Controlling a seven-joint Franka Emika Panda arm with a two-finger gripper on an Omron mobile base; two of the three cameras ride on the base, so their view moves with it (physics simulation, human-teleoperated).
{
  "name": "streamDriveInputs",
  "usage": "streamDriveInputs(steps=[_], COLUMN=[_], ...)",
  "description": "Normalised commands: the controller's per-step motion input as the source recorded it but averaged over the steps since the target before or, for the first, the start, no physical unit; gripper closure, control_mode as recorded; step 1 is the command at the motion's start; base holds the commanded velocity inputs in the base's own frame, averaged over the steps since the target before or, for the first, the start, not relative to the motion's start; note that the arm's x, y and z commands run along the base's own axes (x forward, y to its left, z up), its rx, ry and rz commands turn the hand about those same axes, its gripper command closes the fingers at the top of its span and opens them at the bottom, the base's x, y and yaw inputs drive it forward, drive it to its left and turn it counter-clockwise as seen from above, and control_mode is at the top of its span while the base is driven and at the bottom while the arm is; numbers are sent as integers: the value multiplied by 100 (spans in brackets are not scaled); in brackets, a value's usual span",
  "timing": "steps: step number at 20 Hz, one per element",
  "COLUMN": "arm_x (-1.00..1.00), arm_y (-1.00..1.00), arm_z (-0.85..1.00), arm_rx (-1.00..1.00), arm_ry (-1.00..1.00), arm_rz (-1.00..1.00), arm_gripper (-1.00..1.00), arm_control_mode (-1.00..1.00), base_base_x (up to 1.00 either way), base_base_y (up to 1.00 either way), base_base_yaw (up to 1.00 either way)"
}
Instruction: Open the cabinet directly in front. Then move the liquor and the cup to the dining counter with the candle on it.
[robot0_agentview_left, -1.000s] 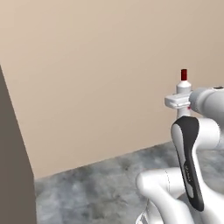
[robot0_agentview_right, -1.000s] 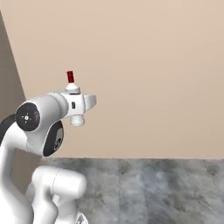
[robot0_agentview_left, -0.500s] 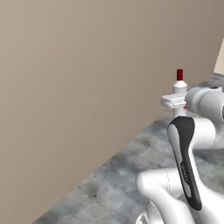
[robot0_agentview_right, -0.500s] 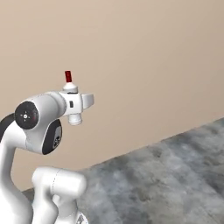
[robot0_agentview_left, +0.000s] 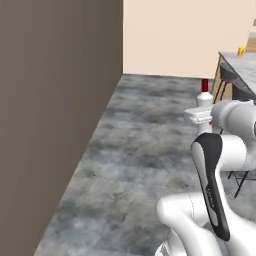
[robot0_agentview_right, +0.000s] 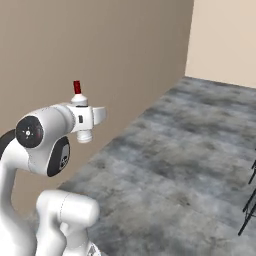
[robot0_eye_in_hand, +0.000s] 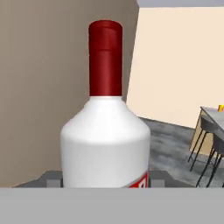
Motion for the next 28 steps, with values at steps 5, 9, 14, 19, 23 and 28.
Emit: streamDriveInputs(steps=[5,9,14,19,23,28], arm_x=[0,0,0,0,0,0], arm_y=[0,0,0,0,0,0], arm_z=[0,0,0,0,0,0], arm_rx=[0,0,0,0,0,0], arm_ry=[0,0,0,0,0,0], arm_rz=[0,0,0,0,0,0], arm_gripper=[100,100,100,100,100,100], arm_control_mode=[100,100,100,100,100,100], base_base_x=[85,100,100,100,100,100], base_base_y=[35,70,68,60,51,13], base_base_yaw=[-65,-38,-33,-29,-25,-4])
